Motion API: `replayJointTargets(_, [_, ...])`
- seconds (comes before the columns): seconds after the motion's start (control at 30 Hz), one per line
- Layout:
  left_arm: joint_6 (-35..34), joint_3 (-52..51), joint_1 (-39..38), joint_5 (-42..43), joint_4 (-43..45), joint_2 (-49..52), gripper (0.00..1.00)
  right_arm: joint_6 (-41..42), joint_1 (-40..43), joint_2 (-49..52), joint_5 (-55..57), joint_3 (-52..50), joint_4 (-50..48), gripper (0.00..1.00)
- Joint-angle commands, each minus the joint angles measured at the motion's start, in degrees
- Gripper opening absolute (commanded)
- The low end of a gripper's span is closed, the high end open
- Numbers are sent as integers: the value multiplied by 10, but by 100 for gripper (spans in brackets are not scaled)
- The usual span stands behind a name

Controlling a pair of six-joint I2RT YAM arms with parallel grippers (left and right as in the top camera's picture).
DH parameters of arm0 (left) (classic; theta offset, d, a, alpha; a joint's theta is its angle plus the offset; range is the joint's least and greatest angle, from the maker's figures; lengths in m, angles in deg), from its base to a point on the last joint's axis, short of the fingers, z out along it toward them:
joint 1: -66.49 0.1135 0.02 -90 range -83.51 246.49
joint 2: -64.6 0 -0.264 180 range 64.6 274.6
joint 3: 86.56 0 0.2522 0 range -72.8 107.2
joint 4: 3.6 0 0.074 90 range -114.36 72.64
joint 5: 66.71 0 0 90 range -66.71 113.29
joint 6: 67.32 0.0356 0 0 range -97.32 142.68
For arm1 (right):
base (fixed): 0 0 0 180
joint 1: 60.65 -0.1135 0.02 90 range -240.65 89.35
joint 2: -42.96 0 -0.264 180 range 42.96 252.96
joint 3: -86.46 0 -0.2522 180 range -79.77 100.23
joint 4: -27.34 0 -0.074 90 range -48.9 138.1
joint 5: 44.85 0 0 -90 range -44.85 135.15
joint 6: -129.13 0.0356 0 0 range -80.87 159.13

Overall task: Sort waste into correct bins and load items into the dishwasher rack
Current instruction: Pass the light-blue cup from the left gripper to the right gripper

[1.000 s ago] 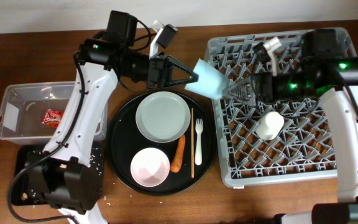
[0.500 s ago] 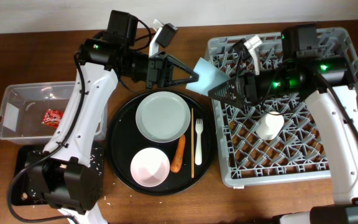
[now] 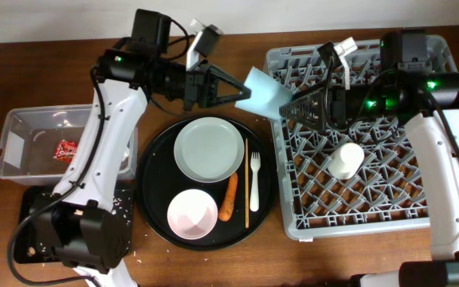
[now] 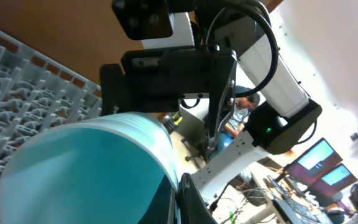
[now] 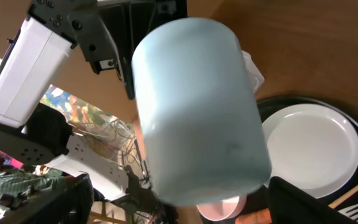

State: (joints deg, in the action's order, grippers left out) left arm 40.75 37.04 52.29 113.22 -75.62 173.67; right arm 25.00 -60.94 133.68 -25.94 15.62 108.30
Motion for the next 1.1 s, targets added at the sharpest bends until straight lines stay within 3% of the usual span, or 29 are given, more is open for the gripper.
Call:
replayJointTargets(0.0, [9, 9, 3, 2, 30, -3, 1, -4, 0, -2, -18, 4, -15, 89])
replayJointTargets(0.43, [9, 9, -11, 2, 61, -4, 1, -5, -3, -2, -12, -44, -86, 89])
replayJointTargets(0.53, [9, 9, -11, 2, 62, -4, 1, -5, -24, -2, -16, -46, -101, 87])
replayJointTargets(0.63, [9, 9, -11, 3, 59, -4, 0, -4, -46, -2, -15, -46, -126, 75])
replayJointTargets(0.7, [9, 9, -11, 3, 55, -4, 0, -4, -49, -2, -13, -46, -129, 72])
replayJointTargets(1.07, [9, 9, -10, 2, 55, -4, 0, -4, -41, -2, -14, -45, -139, 71])
